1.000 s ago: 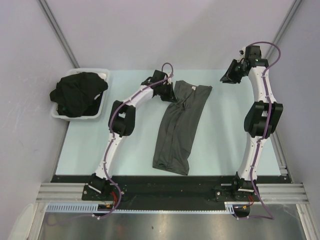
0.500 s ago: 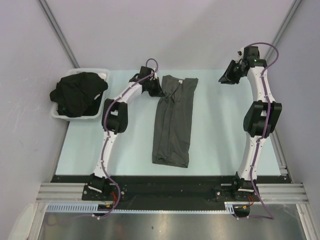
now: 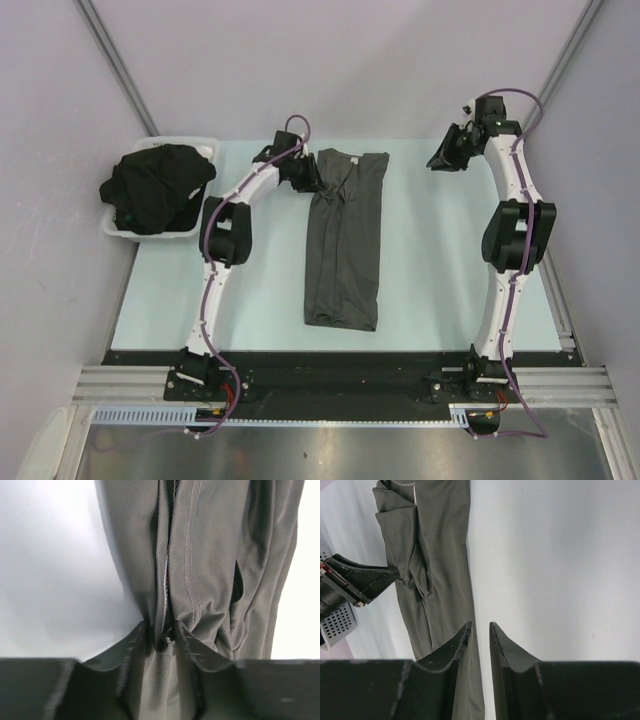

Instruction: Fold and stack the t-shirts

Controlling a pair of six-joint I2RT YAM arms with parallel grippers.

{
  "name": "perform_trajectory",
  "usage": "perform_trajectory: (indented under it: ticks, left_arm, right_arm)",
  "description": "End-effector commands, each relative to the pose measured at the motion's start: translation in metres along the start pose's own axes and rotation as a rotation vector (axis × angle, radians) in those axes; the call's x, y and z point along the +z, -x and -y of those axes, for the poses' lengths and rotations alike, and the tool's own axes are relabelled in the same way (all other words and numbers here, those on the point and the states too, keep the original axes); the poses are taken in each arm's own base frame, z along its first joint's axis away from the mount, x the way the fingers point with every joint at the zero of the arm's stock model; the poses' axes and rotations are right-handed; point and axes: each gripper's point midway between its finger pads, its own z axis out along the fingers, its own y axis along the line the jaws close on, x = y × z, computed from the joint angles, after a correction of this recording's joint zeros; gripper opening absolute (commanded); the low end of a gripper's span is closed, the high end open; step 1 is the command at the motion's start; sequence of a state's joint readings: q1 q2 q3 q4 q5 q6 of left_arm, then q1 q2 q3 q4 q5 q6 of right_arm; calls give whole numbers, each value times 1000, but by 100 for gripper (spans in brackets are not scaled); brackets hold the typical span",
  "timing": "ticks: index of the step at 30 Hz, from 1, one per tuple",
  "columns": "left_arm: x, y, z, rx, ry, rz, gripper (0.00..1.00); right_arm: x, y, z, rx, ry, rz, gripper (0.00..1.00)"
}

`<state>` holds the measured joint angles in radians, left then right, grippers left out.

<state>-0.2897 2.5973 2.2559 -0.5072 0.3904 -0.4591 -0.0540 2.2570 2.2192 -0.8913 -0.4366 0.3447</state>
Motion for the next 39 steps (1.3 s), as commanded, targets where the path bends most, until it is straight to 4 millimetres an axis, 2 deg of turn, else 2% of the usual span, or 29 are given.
perform_trajectory:
  ticks: [1,9,11,15,16,17,20,21,22,23,24,25,26,27,28,29,30,31,32,33,35,36,37,38,39]
  left_arm:
    - [-29,11,-8,42,94,23,41]
    - [-64,30,-4,99,141,66,44]
    - [-73,31,-4,105,147,64,45]
    - [-82,24,-9,122,170,47,45]
    - [-83,22,-10,124,174,42,45]
    - [-84,20,-10,124,177,36,46]
    - [-93,9,-9,125,174,9,46]
    - [-94,-6,-12,118,171,-26,45]
    - [-105,-3,-4,127,157,-9,45]
    - [-105,-21,-8,121,162,-45,45]
    - [-107,-27,-4,129,152,-49,45]
    - [-122,-25,9,145,133,-27,46]
    - [-123,-43,5,136,137,-62,46]
    - [-127,-52,14,148,127,-69,46]
    - [-141,-52,25,164,115,-49,46]
    - [-145,-70,25,155,119,-78,46]
    - [-147,-79,36,171,103,-80,46]
    - [-162,-81,50,191,81,-57,47]
    - [-164,-98,49,185,89,-86,47]
    - [-166,-110,61,205,74,-96,47]
    - [-180,-131,76,216,56,-107,47]
    - [-186,-138,80,218,52,-103,47]
    - [-188,-154,75,207,61,-128,48]
    - [-201,-158,86,199,42,-101,50]
    - [-205,-163,88,193,42,-95,51]
  right_arm:
    - [1,3,-13,-13,44,17,25]
    - [17,0,-35,-26,92,15,26]
    - [27,-10,-51,-45,119,-5,26]
    - [46,-25,-67,-55,143,-39,26]
    - [48,-26,-77,-65,157,-40,26]
    - [54,-30,-77,-63,156,-57,26]
    - [53,-36,-88,-86,165,-71,26]
    - [51,-39,-89,-95,162,-75,26]
    - [51,-46,-86,-96,151,-94,26]
    - [43,-49,-89,-118,148,-89,26]
    - [38,-52,-89,-126,139,-90,26]
    - [36,-55,-84,-130,113,-90,26]
    - [26,-65,-83,-148,99,-96,26]
    - [22,-71,-79,-161,77,-96,27]
    - [18,-73,-70,-181,15,-77,28]
    - [18,-91,-60,-219,-30,-103,29]
    - [-1,-89,-63,-249,-53,-68,30]
    - [-9,-92,-58,-280,-114,-45,31]
    - [-10,-108,-44,-302,-164,-74,32]
    - [-27,-113,-54,-336,-169,-47,35]
    - [-38,-125,-42,-356,-242,-46,39]
    - [-51,-140,-41,-372,-253,-50,42]
    - [-57,-143,-36,-373,-287,-36,44]
    - [-65,-146,-34,-374,-304,-23,45]
    - [-67,-161,-25,-356,-326,-41,48]
